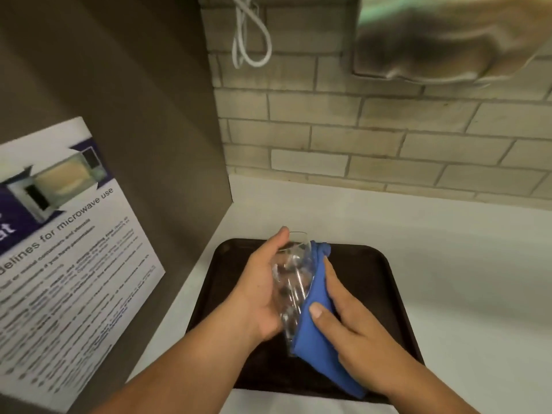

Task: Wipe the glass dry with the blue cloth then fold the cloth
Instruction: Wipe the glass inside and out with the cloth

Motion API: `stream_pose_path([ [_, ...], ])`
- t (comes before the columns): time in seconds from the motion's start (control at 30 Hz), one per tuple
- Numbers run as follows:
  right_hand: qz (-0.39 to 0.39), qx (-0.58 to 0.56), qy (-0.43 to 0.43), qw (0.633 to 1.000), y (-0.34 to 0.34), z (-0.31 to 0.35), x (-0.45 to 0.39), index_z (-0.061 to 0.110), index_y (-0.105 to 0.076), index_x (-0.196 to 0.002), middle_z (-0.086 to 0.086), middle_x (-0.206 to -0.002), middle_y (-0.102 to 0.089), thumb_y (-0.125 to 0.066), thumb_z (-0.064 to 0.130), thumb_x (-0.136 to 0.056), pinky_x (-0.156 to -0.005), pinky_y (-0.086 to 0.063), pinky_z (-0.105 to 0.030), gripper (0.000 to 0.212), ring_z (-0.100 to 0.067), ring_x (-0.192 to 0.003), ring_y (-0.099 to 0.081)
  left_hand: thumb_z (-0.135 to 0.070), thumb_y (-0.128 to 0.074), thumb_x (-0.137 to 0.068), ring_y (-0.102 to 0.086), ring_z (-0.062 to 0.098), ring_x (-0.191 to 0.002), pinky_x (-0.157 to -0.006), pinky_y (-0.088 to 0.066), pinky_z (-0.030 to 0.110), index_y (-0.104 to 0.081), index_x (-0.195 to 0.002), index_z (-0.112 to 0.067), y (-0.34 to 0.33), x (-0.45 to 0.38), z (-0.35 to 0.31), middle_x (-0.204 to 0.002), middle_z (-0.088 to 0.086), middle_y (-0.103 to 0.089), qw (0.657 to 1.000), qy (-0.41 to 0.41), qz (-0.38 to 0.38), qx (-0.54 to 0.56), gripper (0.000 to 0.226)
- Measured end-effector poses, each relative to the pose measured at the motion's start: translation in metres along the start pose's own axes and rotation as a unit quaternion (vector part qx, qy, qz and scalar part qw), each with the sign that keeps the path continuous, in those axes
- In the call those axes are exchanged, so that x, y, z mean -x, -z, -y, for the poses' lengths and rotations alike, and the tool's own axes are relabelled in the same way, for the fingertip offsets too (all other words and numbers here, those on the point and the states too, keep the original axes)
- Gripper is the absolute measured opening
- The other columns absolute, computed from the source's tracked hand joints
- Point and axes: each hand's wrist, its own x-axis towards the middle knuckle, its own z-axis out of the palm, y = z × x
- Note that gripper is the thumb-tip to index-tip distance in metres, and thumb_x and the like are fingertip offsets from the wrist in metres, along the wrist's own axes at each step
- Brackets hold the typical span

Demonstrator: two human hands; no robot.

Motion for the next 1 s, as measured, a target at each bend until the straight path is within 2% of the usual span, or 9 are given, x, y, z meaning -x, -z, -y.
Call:
stream_pose_path([
  [0.13, -0.112, 0.016, 0.036, 0.993, -0.002, 0.012, -0.035, 0.029, -0.040, -0.152, 0.006, -0.126, -0.070, -0.046, 0.032, -0.105, -0.104, -0.054, -0.031, 0.047, -0.004, -0.113, -0.069, -0.054, -0.071, -0.087, -0.077, 0.028, -0.085, -0.085, -0.059, 0.040, -0.084, -0.107, -0.007, -0.008, 0.005, 0.005, -0.094, 0.015, -0.081, 0.999, -0.015, -0.004, -0.034, 0.052],
  [0.23, -0.115, -0.044, 0.018, 0.992, 0.010, 0.010, -0.048, 0.023, -0.055, -0.143, -0.001, -0.128, -0.073, -0.041, 0.026, -0.107, -0.111, -0.048, -0.042, 0.039, -0.011, -0.119, -0.068, -0.055, -0.069, -0.088, -0.077, 0.029, -0.079, -0.082, -0.059, 0.040, -0.085, -0.093, -0.008, -0.010, 0.005, -0.004, -0.087, 0.014, -0.080, 0.999, -0.024, -0.005, -0.033, 0.050],
  [0.3, -0.066, -0.055, 0.007, 0.996, 0.012, 0.006, -0.037, 0.026, -0.049, -0.149, 0.004, -0.133, -0.070, -0.039, 0.021, -0.108, -0.114, -0.045, -0.037, 0.042, -0.008, -0.124, -0.065, -0.058, -0.066, -0.091, -0.075, 0.027, -0.065, -0.072, -0.058, 0.037, -0.084, -0.077, -0.006, -0.008, 0.001, -0.011, -0.074, 0.013, -0.077, 1.000, -0.026, -0.008, -0.013, 0.057],
  [0.4, -0.013, 0.042, 0.022, 0.999, 0.001, 0.000, -0.016, 0.037, -0.014, -0.160, 0.020, -0.161, -0.038, -0.041, 0.028, -0.106, -0.120, -0.030, -0.017, 0.061, 0.010, -0.143, -0.037, -0.061, -0.067, -0.090, -0.073, 0.026, -0.062, -0.069, -0.057, 0.036, -0.083, -0.078, -0.005, -0.010, -0.007, -0.014, -0.072, 0.012, -0.076, 0.999, -0.021, -0.027, -0.005, 0.059],
  [0.57, -0.150, 0.038, 0.028, 0.988, 0.014, 0.007, -0.056, 0.028, -0.053, -0.136, 0.006, -0.111, -0.074, -0.044, 0.033, -0.104, -0.091, -0.057, -0.020, 0.033, -0.005, -0.104, -0.072, -0.055, -0.070, -0.089, -0.077, 0.030, -0.092, -0.090, -0.060, 0.042, -0.084, -0.111, -0.009, -0.027, -0.007, 0.000, -0.105, 0.018, -0.083, 0.998, -0.012, -0.040, -0.038, 0.053],
  [0.67, -0.136, 0.031, 0.025, 0.990, 0.024, 0.010, -0.069, 0.025, -0.049, -0.146, 0.004, -0.123, -0.073, -0.043, 0.036, -0.105, -0.101, -0.053, -0.026, 0.043, -0.006, -0.111, -0.069, -0.060, -0.062, -0.091, -0.078, 0.033, -0.095, -0.091, -0.059, 0.044, -0.082, -0.118, -0.009, -0.022, -0.009, -0.008, -0.115, 0.018, -0.081, 0.999, -0.010, -0.024, -0.018, 0.061],
  [0.8, -0.129, 0.018, 0.034, 0.991, 0.025, 0.016, -0.071, 0.023, -0.046, -0.149, 0.008, -0.131, -0.068, -0.045, 0.035, -0.104, -0.100, -0.048, -0.012, 0.047, 0.001, -0.117, -0.064, -0.059, -0.064, -0.083, -0.079, 0.030, -0.089, -0.082, -0.063, 0.039, -0.082, -0.116, -0.008, -0.013, -0.011, -0.011, -0.107, 0.016, -0.081, 0.999, -0.048, -0.004, -0.002, 0.064],
  [0.9, -0.117, -0.027, 0.039, 0.992, 0.020, 0.014, -0.072, 0.026, -0.049, -0.149, 0.008, -0.141, -0.063, -0.043, 0.043, -0.099, -0.115, -0.043, -0.031, 0.053, -0.004, -0.129, -0.059, -0.059, -0.066, -0.079, -0.078, 0.030, -0.088, -0.086, -0.061, 0.040, -0.084, -0.110, -0.008, -0.015, -0.011, -0.003, -0.102, 0.016, -0.080, 0.998, -0.065, 0.002, 0.022, 0.063],
  [1.0, -0.105, -0.095, 0.023, 0.990, 0.018, 0.008, -0.071, 0.024, -0.050, -0.148, 0.003, -0.140, -0.065, -0.043, 0.038, -0.100, -0.118, -0.041, -0.039, 0.050, -0.010, -0.129, -0.061, -0.062, -0.064, -0.081, -0.077, 0.030, -0.083, -0.084, -0.059, 0.042, -0.086, -0.099, -0.009, -0.016, -0.012, -0.002, -0.093, 0.015, -0.080, 0.998, -0.055, 0.000, 0.028, 0.060],
])
